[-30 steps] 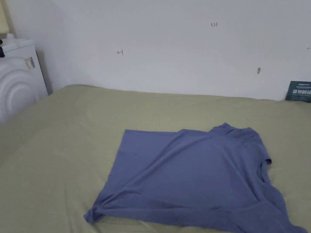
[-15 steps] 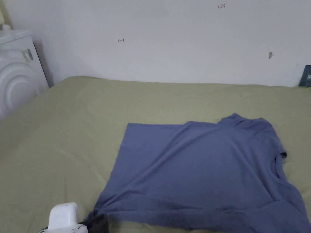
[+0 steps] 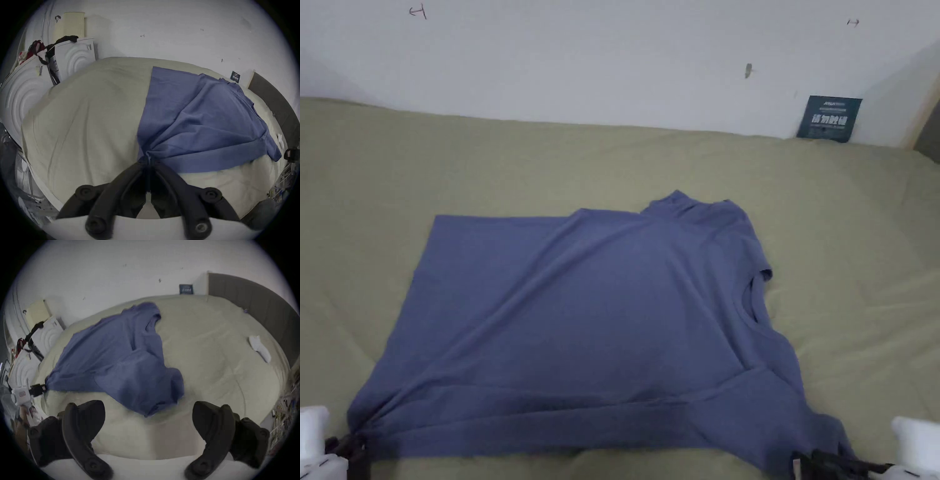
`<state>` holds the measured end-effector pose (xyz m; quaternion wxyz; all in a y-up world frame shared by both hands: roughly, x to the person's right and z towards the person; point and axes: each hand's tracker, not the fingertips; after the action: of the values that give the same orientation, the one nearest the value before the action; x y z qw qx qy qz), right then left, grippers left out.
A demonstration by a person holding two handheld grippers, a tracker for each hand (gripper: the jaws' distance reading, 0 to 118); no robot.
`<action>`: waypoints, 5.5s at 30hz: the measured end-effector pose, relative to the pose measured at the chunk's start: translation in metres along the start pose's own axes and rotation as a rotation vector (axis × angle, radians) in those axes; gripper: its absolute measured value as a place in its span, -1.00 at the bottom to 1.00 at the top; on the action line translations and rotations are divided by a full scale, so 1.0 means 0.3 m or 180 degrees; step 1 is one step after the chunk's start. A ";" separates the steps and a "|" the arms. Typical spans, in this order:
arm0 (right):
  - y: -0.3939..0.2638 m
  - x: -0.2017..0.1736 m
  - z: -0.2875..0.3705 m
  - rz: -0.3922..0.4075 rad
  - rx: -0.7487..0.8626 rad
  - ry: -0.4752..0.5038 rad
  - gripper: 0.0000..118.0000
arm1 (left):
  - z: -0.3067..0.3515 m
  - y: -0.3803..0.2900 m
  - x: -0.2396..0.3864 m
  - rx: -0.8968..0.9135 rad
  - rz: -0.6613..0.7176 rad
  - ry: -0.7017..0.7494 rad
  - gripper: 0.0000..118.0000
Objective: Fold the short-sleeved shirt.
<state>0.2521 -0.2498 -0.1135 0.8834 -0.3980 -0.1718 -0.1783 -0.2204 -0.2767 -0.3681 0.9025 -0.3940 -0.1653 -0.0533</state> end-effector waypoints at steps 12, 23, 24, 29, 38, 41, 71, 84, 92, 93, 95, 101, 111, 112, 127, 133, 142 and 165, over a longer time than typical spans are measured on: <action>0.006 -0.073 -0.090 0.0392 0.0539 -0.0258 -0.82 | 0.014 0.002 -0.020 0.0042 -0.0115 -0.0139 -0.96; 0.190 -0.054 -0.058 0.0258 0.0775 -0.0085 -0.82 | 0.058 0.178 -0.042 0.0256 -0.0206 -0.0354 -0.96; 0.221 -0.051 -0.071 0.0270 0.0763 -0.0084 -0.82 | 0.047 0.209 -0.043 0.0258 -0.0243 -0.0387 -0.96; 0.428 -0.044 -0.183 0.0423 0.0690 -0.0030 -0.82 | -0.045 0.394 -0.027 0.0195 -0.0513 -0.0444 -0.96; 0.727 -0.096 -0.451 0.0711 0.0323 -0.0154 -0.82 | -0.322 0.661 0.029 -0.0073 -0.0766 -0.0384 -0.96; 0.758 -0.103 -0.508 0.0672 0.0296 -0.0179 -0.79 | -0.399 0.686 0.060 -0.0074 -0.0917 -0.0261 -0.83; -0.036 -0.446 -0.031 0.0548 0.0695 -0.0176 -0.98 | 0.161 -0.025 0.267 0.0332 -0.0004 -0.0313 -1.00; 0.100 -0.393 -0.034 0.0536 0.0808 -0.0056 -0.97 | -0.227 0.322 -0.018 -0.0092 0.0866 -0.0163 0.68; 0.197 -0.261 -0.110 0.0330 0.0858 -0.0068 -0.87 | -0.403 0.366 0.049 -0.0351 0.0397 0.0115 0.67; 0.222 -0.228 -0.130 0.0315 0.0921 -0.0150 -0.87 | -0.392 0.365 0.070 -0.0245 0.0252 0.0143 0.67; 0.283 -0.145 -0.184 0.0282 0.0948 -0.0160 -0.09 | -0.362 0.368 0.085 -0.0112 0.0122 0.0132 0.39; 0.456 0.021 -0.400 0.0475 0.0649 -0.0335 0.70 | -0.345 0.373 0.104 -0.0043 -0.0141 -0.0035 -0.92; 0.489 0.045 -0.538 0.0184 0.0470 -0.0244 -0.85 | -0.293 0.368 0.080 0.0019 0.0082 -0.0201 -0.93; 0.472 0.052 -0.502 0.0043 0.0676 -0.0089 -0.85 | -0.287 0.368 0.078 0.0025 0.0094 -0.0212 -0.93; 0.390 0.123 -0.226 -0.0847 0.0497 0.0553 -0.85 | -0.142 0.386 -0.006 0.0169 0.0210 -0.0600 -0.93; 0.302 0.154 -0.115 -0.0950 0.0271 0.0522 -0.85 | -0.053 0.319 -0.050 0.0034 0.0189 -0.0675 -0.92; 0.129 0.195 0.012 -0.1321 -0.0071 0.0492 -0.85 | 0.111 0.143 -0.106 -0.0201 0.0189 -0.0744 -0.92; -0.092 0.234 0.333 -0.1443 -0.0473 -0.0028 0.35 | 0.351 -0.111 -0.193 -0.0410 0.0437 -0.0386 -0.38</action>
<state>0.2850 -0.2031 -0.0021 0.7883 -0.4139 -0.2470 -0.3825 -0.3095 -0.2248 -0.2978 0.8652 -0.4641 -0.1884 0.0221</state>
